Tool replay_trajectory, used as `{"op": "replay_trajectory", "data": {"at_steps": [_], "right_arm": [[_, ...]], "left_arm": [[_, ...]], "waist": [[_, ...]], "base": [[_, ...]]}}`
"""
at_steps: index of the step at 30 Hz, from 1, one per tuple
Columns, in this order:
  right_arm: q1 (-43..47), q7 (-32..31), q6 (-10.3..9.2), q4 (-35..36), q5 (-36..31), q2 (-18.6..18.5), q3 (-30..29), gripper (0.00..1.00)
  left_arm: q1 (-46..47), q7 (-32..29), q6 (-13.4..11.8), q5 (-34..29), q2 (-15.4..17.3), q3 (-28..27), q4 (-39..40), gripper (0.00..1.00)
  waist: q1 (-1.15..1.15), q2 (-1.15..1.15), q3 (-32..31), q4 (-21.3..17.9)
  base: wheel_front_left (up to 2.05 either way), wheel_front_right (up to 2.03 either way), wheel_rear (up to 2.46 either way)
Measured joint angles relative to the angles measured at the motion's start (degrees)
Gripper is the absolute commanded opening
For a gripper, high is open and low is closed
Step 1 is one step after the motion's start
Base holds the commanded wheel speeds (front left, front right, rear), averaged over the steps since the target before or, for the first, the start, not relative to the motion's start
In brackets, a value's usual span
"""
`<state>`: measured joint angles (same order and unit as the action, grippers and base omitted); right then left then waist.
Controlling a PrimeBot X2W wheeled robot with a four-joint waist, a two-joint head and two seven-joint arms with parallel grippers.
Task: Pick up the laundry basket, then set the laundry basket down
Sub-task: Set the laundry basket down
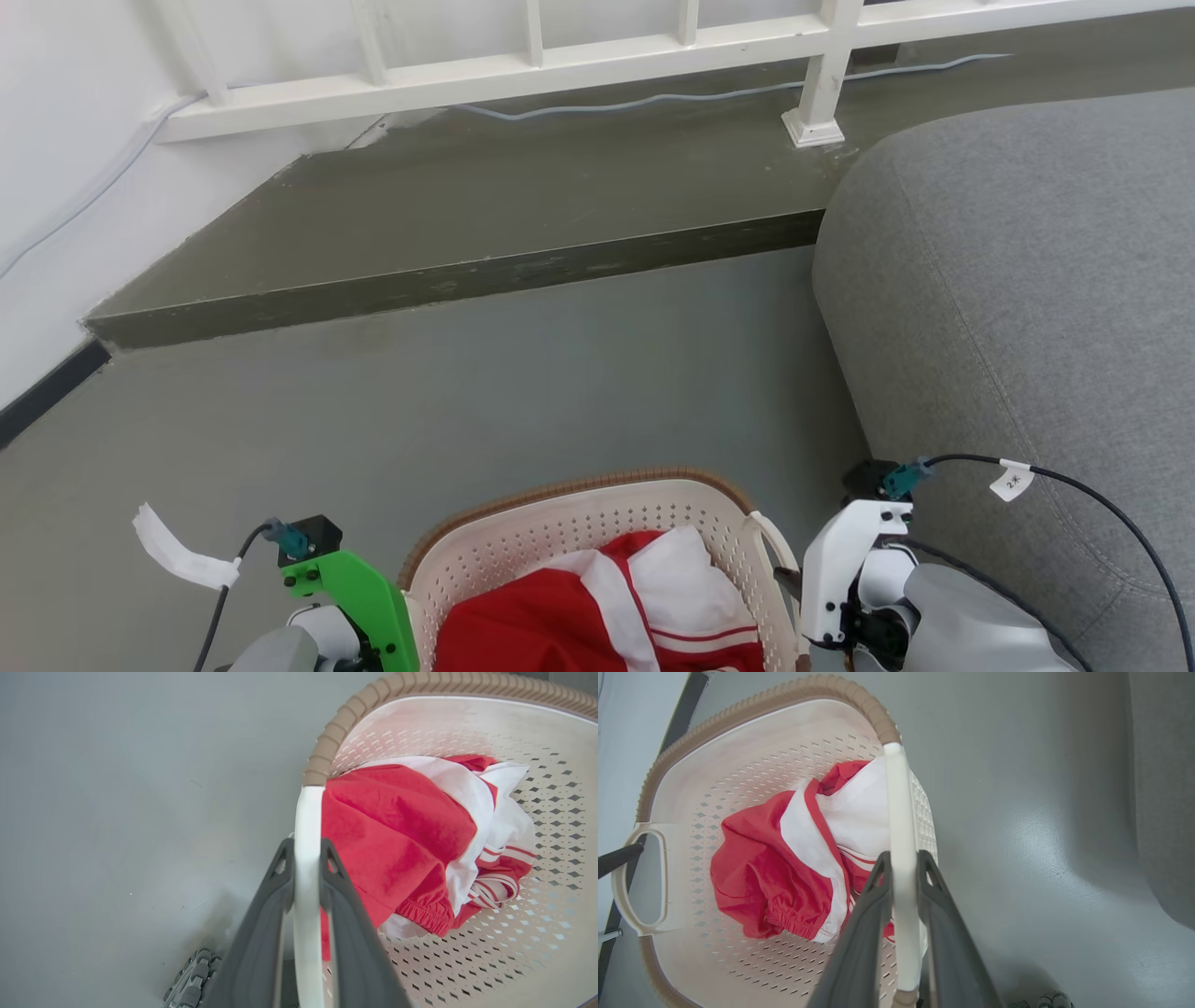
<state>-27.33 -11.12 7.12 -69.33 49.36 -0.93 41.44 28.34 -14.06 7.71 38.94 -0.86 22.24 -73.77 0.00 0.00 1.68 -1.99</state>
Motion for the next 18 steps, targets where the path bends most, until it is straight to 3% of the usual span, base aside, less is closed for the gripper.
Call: {"op": "replay_trajectory", "data": {"at_steps": [18], "right_arm": [[-2.94, 1.36, -0.69, 1.14, 0.22, -0.52, 0.24, 0.0]], "left_arm": [[2.68, 2.5, -0.75, 0.11, 0.13, 0.43, 1.81, 0.0]], "waist": [[0.0, 0.0, 5.05, -0.23]], "base": [[0.0, 0.0, 0.0]]}}
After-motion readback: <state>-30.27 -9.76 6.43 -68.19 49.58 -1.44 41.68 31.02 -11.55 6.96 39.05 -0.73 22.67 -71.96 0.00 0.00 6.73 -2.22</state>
